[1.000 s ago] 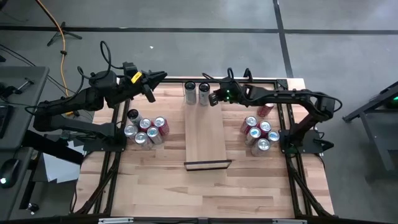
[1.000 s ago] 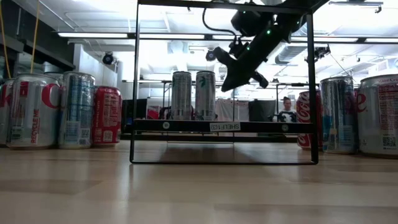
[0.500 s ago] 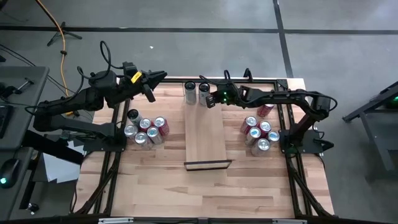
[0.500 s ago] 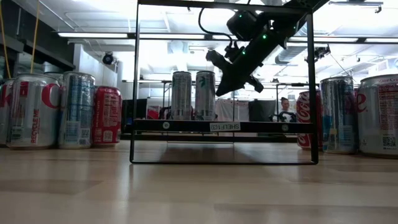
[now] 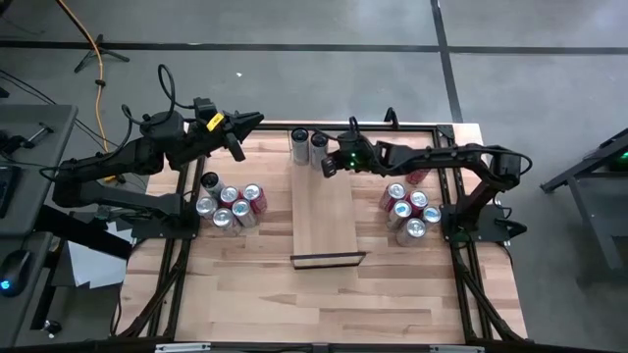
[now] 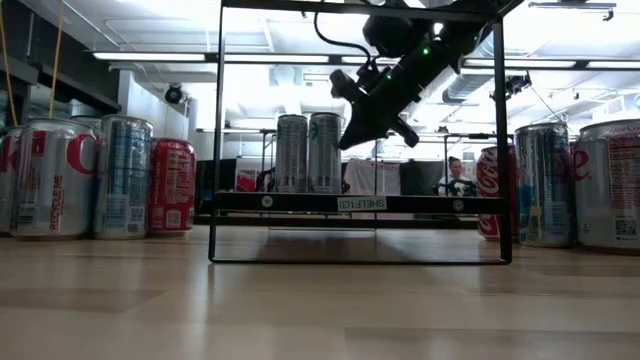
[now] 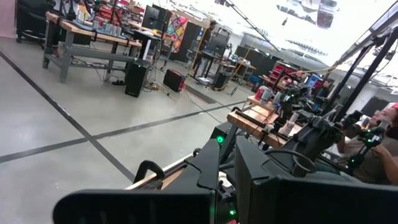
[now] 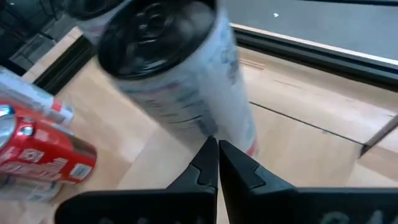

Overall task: Place canned beverage on shelf
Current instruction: Put the right white/pink soda can on the shelf aligned with the other white/pink soda cans

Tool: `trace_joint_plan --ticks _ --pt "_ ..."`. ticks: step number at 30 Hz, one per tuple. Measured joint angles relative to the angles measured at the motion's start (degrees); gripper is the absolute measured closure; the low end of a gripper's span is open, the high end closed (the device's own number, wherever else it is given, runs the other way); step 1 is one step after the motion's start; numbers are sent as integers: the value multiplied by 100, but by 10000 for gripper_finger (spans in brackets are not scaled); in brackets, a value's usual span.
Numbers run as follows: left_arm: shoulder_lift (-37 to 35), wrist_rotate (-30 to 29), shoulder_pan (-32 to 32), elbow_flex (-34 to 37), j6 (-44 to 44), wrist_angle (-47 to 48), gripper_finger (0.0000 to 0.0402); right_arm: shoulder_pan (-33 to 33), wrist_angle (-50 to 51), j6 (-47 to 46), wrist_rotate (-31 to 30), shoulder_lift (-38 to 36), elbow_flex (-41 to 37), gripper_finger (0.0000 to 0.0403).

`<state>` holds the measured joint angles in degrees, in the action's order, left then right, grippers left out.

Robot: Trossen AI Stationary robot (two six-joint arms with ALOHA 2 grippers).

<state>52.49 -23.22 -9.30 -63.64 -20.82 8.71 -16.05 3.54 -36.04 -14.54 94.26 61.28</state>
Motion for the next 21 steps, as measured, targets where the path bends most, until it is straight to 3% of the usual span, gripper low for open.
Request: trace_joint_plan --ticks 9,21 --pt "0 0 0 0 0 0 401 356 -82 -281 187 70 0 403" --pt "0 -4 -4 0 0 0 402 179 -593 -640 531 828 -7 403"
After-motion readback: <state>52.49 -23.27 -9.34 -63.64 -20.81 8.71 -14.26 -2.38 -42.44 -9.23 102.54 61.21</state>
